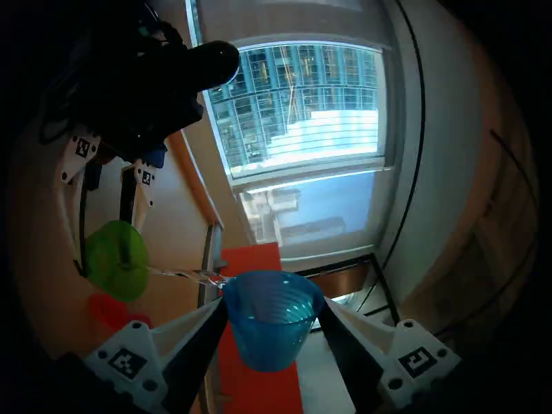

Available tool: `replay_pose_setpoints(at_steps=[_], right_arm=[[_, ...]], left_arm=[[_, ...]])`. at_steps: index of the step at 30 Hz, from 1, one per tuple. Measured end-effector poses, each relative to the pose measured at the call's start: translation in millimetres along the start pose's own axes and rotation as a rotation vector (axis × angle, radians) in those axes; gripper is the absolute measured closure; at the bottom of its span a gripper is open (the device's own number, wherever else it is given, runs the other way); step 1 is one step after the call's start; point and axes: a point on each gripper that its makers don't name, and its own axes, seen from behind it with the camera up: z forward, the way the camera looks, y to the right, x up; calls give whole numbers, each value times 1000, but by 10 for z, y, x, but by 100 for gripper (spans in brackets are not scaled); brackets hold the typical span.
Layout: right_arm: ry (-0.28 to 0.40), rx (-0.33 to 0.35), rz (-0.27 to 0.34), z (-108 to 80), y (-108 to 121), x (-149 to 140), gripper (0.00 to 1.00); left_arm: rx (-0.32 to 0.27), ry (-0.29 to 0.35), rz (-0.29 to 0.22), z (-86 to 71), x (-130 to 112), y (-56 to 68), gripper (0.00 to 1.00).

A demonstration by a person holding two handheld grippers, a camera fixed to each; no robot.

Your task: Pour water

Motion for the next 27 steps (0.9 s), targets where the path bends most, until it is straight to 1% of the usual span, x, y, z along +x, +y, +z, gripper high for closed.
replay_pose_setpoints(at_steps=[14, 27], right_arm=[[0, -17, -66, 46, 54, 35, 9], [0, -22, -145, 88, 50, 130, 9]], left_arm=[[1, 3, -1, -14, 15, 3, 21], [3, 6, -1, -22, 44, 1, 21]])
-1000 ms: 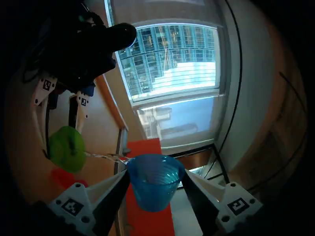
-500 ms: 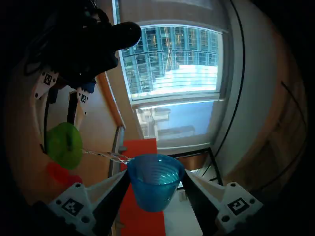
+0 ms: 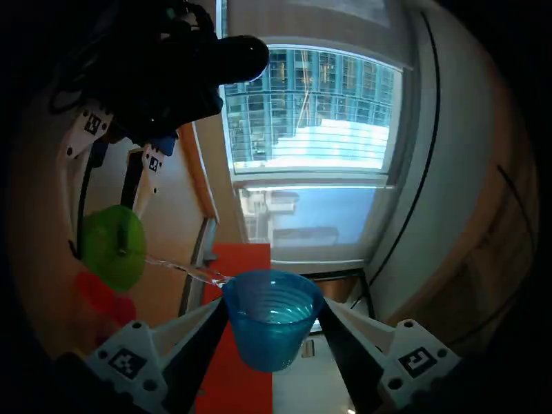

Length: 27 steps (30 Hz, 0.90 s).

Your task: Pour water

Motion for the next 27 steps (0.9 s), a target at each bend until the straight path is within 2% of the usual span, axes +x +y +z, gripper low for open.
replay_pose_setpoints(at_steps=[8, 27], right_arm=[[2, -15, -36, -7, 74, 60, 9], [-15, -35, -188, -16, 179, 99, 9]], left_arm=[[5, -1, 0, -2, -9, -11, 21], [11, 3, -2, -19, 34, -9, 21]])
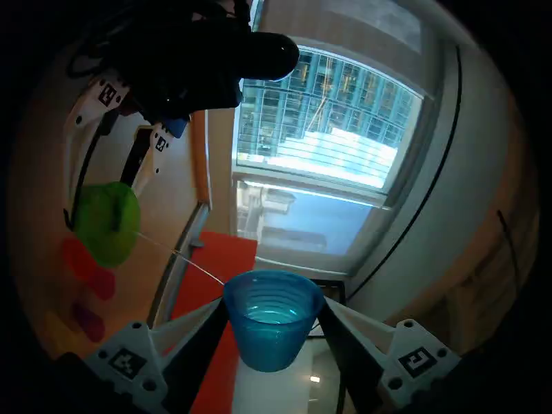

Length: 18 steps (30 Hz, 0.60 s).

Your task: Pour water

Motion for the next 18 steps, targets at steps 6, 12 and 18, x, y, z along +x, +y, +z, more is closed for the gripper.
replay_pose_setpoints(at_steps=[6, 12, 18], right_arm=[[9, -7, -8, -12, 41, 35, 9], [11, -10, -13, -14, 40, 34, 9], [9, -5, 74, -39, -14, -9, 9]], left_arm=[[4, -1, -2, 4, -5, -13, 21], [5, 0, -3, 9, 6, -19, 21], [5, 0, -3, 30, 15, -32, 21]])
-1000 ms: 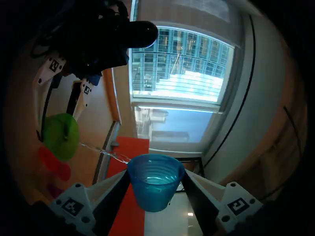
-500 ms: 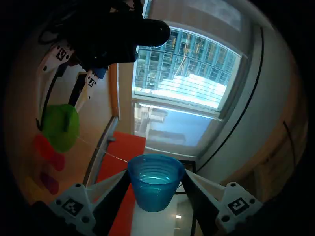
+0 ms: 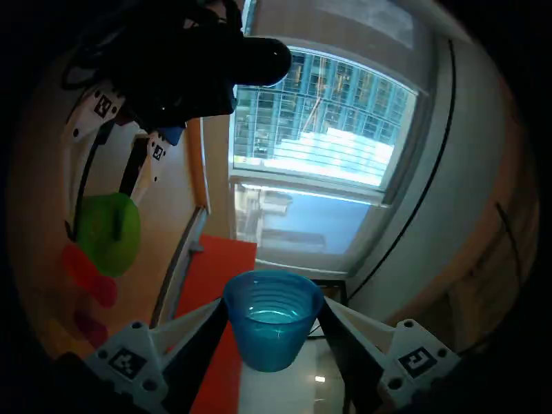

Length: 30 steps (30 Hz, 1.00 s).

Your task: Pour water

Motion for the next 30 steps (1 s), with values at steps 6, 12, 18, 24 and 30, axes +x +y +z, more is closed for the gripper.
replay_pose_setpoints(at_steps=[6, 12, 18, 24, 30], right_arm=[[2, 7, 236, -56, -69, -44, 9], [17, 31, 490, -125, -178, -4, 9], [49, 79, 754, -195, -281, 177, 9], [60, 104, 991, -225, -281, 281, 9], [61, 152, 1232, -216, -297, 360, 9]], left_arm=[[0, 0, 5, 9, 15, -7, 21], [2, -1, 9, 5, 25, -13, 21], [4, -1, 12, -13, 31, -25, 21], [6, -1, 16, -24, 39, -27, 21], [8, -2, 19, -36, 42, -41, 21]])
